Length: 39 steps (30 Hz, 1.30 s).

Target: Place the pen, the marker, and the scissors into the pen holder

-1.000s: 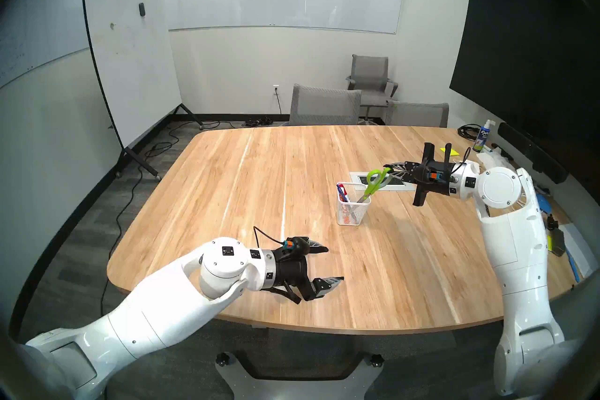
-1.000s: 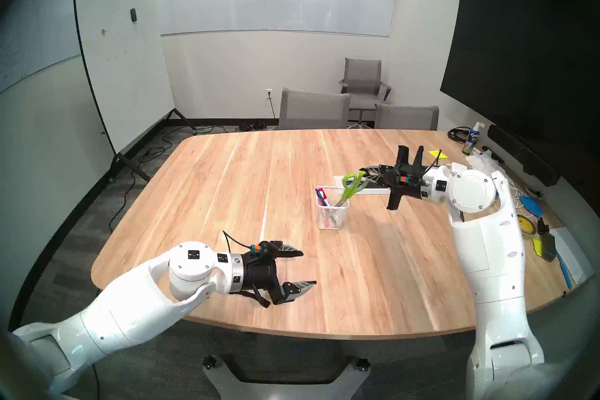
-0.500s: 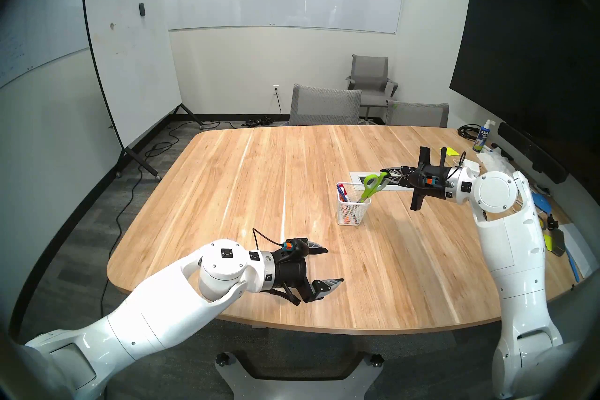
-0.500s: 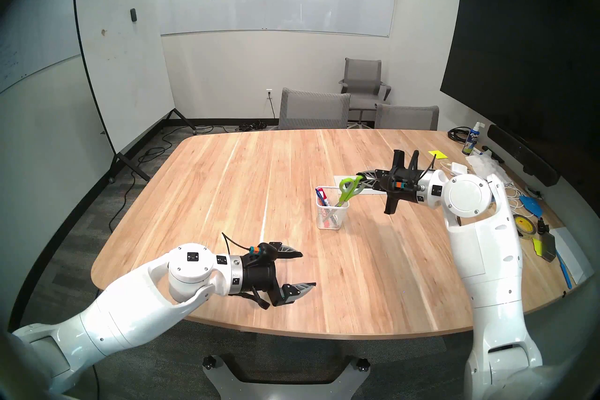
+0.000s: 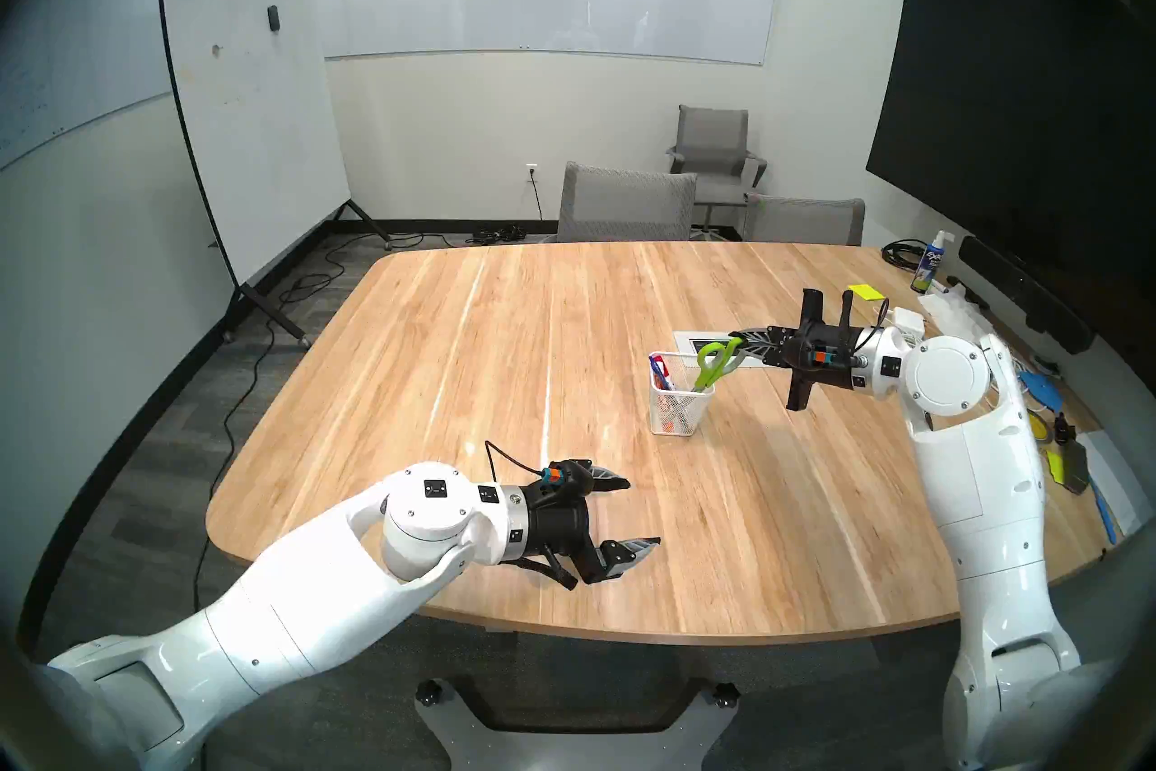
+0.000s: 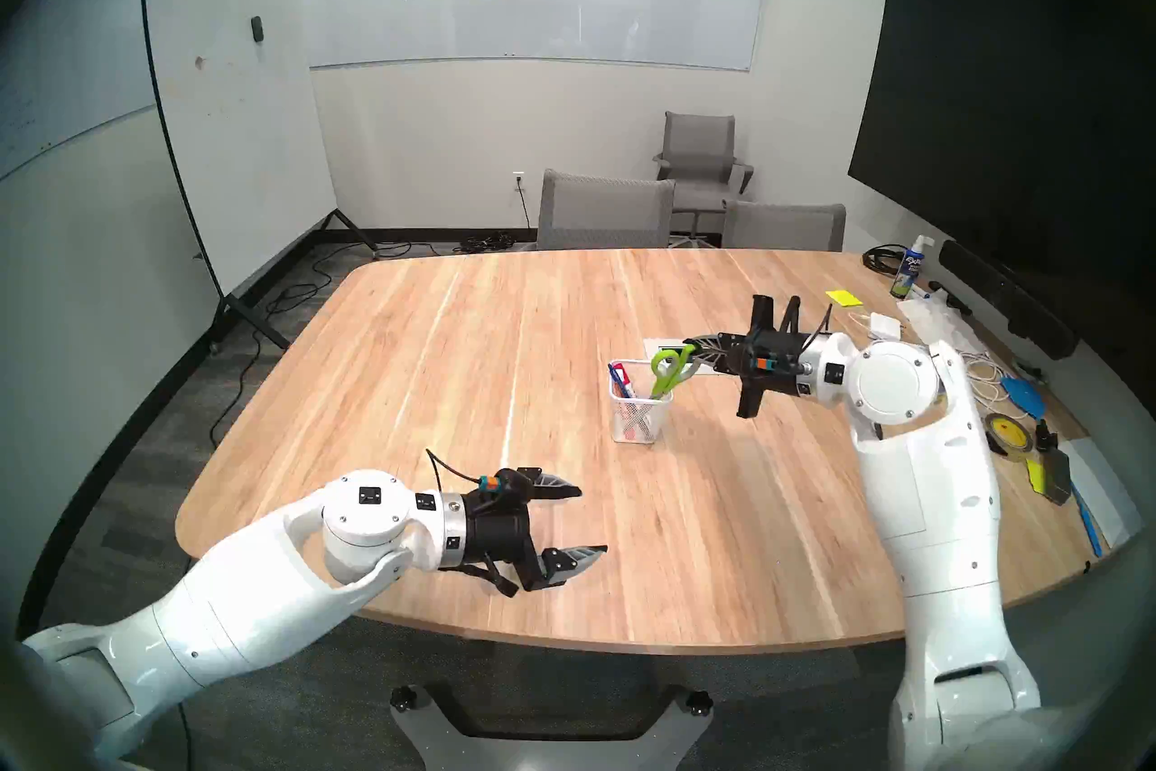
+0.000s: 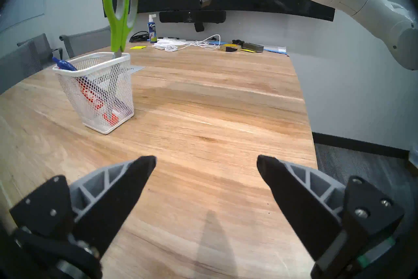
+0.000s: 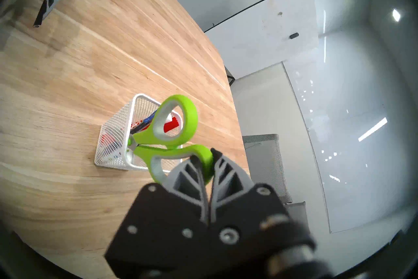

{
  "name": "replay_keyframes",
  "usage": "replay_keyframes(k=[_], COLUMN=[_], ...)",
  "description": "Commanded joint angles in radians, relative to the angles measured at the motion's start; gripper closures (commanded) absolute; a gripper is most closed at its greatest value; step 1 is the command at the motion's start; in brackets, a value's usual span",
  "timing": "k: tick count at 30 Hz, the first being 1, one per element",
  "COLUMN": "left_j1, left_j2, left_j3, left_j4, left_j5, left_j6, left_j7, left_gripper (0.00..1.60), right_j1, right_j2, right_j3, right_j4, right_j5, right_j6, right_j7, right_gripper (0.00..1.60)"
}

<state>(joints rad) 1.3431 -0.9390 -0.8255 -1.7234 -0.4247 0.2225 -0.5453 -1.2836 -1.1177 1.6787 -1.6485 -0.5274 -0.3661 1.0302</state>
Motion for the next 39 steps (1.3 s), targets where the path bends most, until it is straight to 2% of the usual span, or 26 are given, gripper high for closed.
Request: replay_keyframes(k=[1,20,21,22,23,24,25,27,39], left_j1=[-0.002,0.006,0.006,0.006,0.006,0.006,0.006,0.007,0.006], left_j2=[0.001,0.004,0.004,0.005,0.005,0.005,0.005,0.005,0.003], left_j3=[-0.008,-0.005,-0.005,-0.005,-0.005,-0.005,-0.005,-0.005,-0.003], left_j4=[-0.011,-0.003,-0.002,-0.002,-0.002,-0.002,-0.002,-0.001,0.005], left_j5=[-0.006,-0.009,-0.009,-0.009,-0.009,-0.009,-0.009,-0.009,-0.009], left_j6=[-0.008,-0.028,-0.029,-0.03,-0.031,-0.032,-0.032,-0.034,-0.041], left_j7=[-0.003,-0.002,-0.002,-0.002,-0.002,-0.003,-0.003,-0.003,-0.003], left_gripper=[0.0,0.0,0.0,0.0,0.0,0.0,0.0,0.0,0.0], right_j1=[0.006,0.001,0.002,0.002,0.002,0.002,0.003,0.003,0.015], right_j2=[-0.006,-0.016,-0.017,-0.018,-0.018,-0.018,-0.019,-0.019,-0.02], right_j3=[0.001,-0.007,-0.007,-0.007,-0.007,-0.006,-0.006,-0.006,-0.002], right_j4=[-0.015,-0.021,-0.021,-0.021,-0.021,-0.021,-0.021,-0.022,-0.023], right_j5=[0.005,-0.014,-0.016,-0.017,-0.017,-0.018,-0.018,-0.02,-0.023], right_j6=[-0.008,-0.006,-0.006,-0.005,-0.005,-0.005,-0.005,-0.005,0.001], right_j7=[-0.007,-0.003,-0.003,-0.003,-0.002,-0.002,-0.001,-0.001,0.002], right_gripper=[1.6,1.6,1.35,1.17,1.17,0.82,0.33,0.0,0.0])
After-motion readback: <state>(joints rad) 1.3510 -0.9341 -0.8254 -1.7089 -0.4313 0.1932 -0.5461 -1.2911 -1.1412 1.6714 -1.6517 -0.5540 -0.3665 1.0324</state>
